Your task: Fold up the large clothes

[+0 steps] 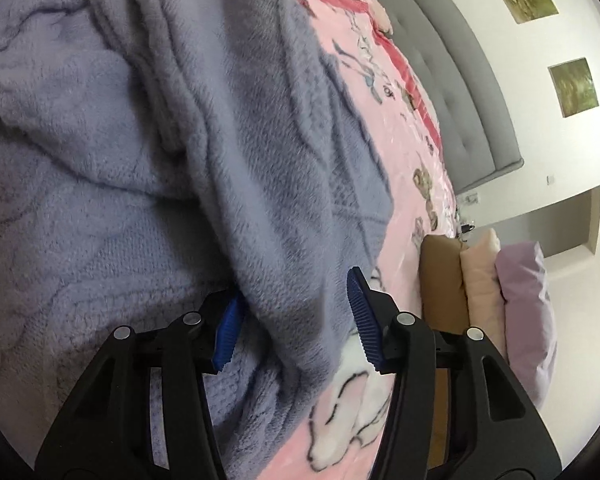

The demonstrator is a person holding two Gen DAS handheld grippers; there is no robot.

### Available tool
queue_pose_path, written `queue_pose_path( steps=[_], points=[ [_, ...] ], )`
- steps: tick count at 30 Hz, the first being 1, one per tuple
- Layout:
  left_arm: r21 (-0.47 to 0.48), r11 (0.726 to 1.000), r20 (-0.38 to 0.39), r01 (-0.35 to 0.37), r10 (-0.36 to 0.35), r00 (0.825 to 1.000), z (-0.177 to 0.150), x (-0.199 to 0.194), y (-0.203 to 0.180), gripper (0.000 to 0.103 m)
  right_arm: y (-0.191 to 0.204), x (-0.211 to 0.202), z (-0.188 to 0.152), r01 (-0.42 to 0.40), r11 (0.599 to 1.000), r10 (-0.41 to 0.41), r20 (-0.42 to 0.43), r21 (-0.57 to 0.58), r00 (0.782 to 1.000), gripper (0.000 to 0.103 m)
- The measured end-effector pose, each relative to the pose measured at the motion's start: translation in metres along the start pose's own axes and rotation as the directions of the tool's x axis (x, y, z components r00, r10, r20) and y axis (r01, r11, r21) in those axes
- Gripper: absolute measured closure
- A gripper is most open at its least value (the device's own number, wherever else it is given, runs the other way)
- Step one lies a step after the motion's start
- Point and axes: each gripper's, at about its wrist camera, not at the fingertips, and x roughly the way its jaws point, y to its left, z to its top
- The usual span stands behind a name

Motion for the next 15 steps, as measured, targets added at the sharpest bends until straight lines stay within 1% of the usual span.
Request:
queue_pose_path(
  steps=[2, 3, 4, 5, 6, 8, 9, 10, 12, 13, 14, 15],
  points=[
    [-0.025, 1.0, 0.023, 0.002, -0.001, 1.0, -0.002, -0.002, 0.0, 0.07, 0.001, 0.001, -0.001, -0.01, 1.0, 0.01, -0.004, 0.006, 1.0, 0.057],
    [-0.027, 1.0, 0.034, -0.006, 0.007, 0.999, -0.003, -0.004, 0.0, 0.072, 0.0, 0.002, 0.0, -0.047, 0.999, 0.047, -0.013, 0.016, 0.999, 0.067],
    [-0.019, 1.0, 0.05, -0.018, 0.019, 0.999, -0.004, -0.006, -0.002, 0.088, 0.0, 0.001, 0.0, -0.063, 0.998, 0.064, -0.023, 0.024, 0.998, 0.089],
    [-0.001, 0.999, 0.079, -0.05, 0.049, 0.996, -0.005, -0.012, -0.007, 0.093, -0.001, 0.0, 0.0, -0.051, 0.998, 0.052, -0.026, 0.024, 0.998, 0.091],
    [0.002, 0.999, 0.095, -0.051, 0.05, 0.994, -0.004, -0.017, -0.008, 0.093, -0.004, -0.005, 0.0, -0.043, 0.999, 0.044, -0.016, 0.03, 0.999, 0.091],
    [-0.026, 0.999, 0.127, -0.021, 0.024, 0.992, -0.001, -0.035, -0.011, 0.094, -0.018, -0.018, -0.001, -0.041, 0.996, 0.04, 0.018, 0.084, 0.999, 0.091],
    [-0.03, 1.0, 0.132, -0.003, 0.007, 0.991, 0.002, -0.041, -0.012, 0.094, -0.027, -0.023, -0.003, -0.043, 0.991, 0.04, 0.028, 0.129, 0.999, 0.092],
    [-0.021, 1.0, 0.123, 0.008, -0.005, 0.992, 0.005, -0.046, -0.016, 0.094, -0.04, -0.025, -0.007, -0.054, 0.98, 0.05, 0.025, 0.192, 0.998, 0.092],
    [0.035, 0.999, 0.075, -0.001, -0.002, 0.997, 0.012, -0.047, -0.031, 0.094, -0.056, -0.02, -0.015, -0.046, 0.961, 0.053, -0.017, 0.272, 0.998, 0.092],
    [0.065, 0.998, 0.056, -0.012, 0.008, 0.998, 0.014, -0.044, -0.038, 0.094, -0.062, -0.015, -0.021, -0.066, 0.946, 0.08, -0.033, 0.318, 0.996, 0.092],
    [0.089, 0.996, 0.04, -0.024, 0.02, 0.999, 0.014, -0.041, -0.042, 0.094, -0.064, -0.011, -0.024, -0.081, 0.937, 0.1, -0.04, 0.341, 0.994, 0.092],
    [0.115, 0.992, 0.023, -0.054, 0.052, 0.998, 0.013, -0.033, -0.045, 0.094, -0.063, -0.004, -0.028, -0.112, 0.928, 0.138, -0.047, 0.355, 0.989, 0.091]
  ],
)
